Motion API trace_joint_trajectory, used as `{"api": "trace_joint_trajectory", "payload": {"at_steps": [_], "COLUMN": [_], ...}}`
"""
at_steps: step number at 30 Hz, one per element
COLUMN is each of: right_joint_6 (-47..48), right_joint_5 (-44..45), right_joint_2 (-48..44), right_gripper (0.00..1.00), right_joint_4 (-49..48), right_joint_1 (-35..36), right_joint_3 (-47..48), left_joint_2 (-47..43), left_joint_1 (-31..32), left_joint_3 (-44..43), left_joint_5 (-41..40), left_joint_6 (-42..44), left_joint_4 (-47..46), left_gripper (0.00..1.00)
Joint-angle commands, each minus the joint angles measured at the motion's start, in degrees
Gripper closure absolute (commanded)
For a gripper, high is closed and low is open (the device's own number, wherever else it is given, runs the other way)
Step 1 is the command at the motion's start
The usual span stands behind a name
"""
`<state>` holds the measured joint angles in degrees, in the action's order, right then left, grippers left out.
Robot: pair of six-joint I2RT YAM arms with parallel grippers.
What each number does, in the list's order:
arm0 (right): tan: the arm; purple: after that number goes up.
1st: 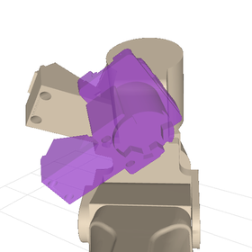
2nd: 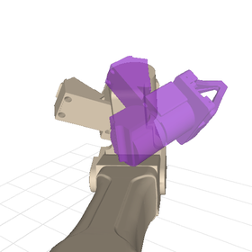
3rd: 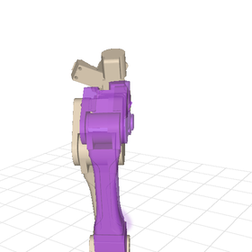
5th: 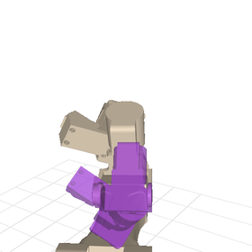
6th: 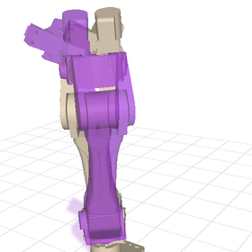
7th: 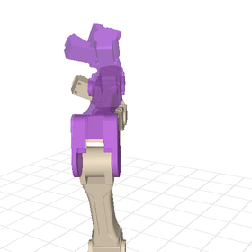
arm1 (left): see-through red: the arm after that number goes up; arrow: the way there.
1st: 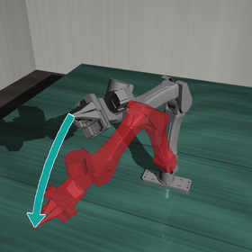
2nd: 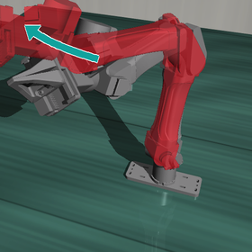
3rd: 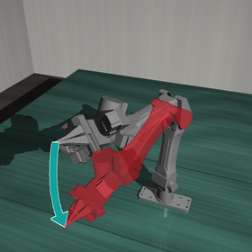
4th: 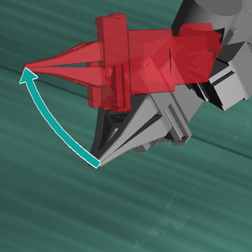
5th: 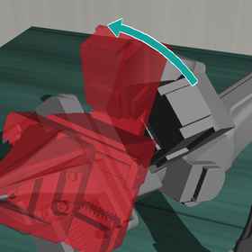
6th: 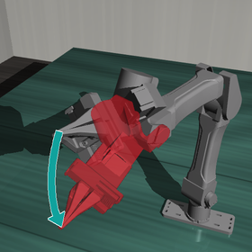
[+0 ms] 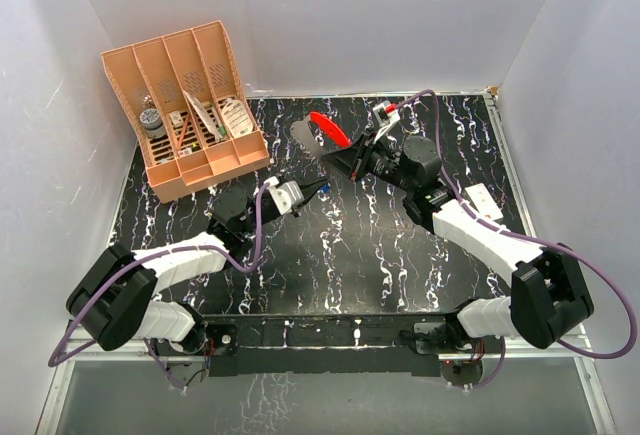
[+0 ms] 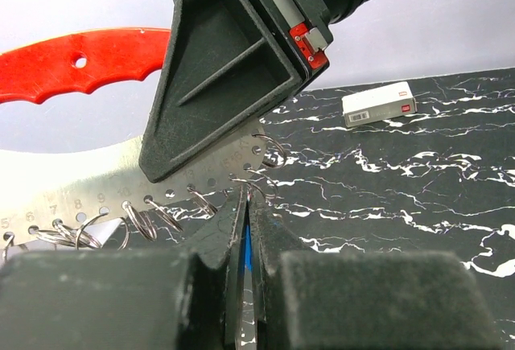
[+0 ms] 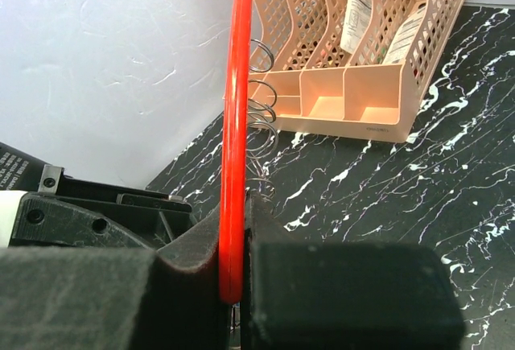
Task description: Put the keys on the keyring
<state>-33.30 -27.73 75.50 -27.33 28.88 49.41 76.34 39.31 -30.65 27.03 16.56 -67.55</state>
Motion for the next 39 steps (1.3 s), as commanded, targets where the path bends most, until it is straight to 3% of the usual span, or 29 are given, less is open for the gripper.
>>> {"api": "trace_joint_trajectory", "payload": {"at_steps": [1,18,39], "right_joint_6": [0.59,1.17,1.03], "right_joint_5": [1.46,2.89,5.80], "right_joint_2": [-0.11,0.08,1.11], "right_gripper": [1.00,1.00,1.00], "right_joint_4": [-1.95,1.98,2.89], "right_joint_1": [0.20,0.27,0.30], "right_joint_3": [3.62,5.09,5.66], "left_joint_2": [-2.91,-4.23,-6.17], "left_joint_1": [0.72,2.89,4.27], "left_joint_3": [0.37,0.07,0.51], "left_joint_5": [-1.00,-5.60,-5.98], "left_joint_6": [2.87,8.74,8.01], "left_joint_4": [0.89,4.43,4.36], "left_gripper": [1.00,1.00,1.00]}}
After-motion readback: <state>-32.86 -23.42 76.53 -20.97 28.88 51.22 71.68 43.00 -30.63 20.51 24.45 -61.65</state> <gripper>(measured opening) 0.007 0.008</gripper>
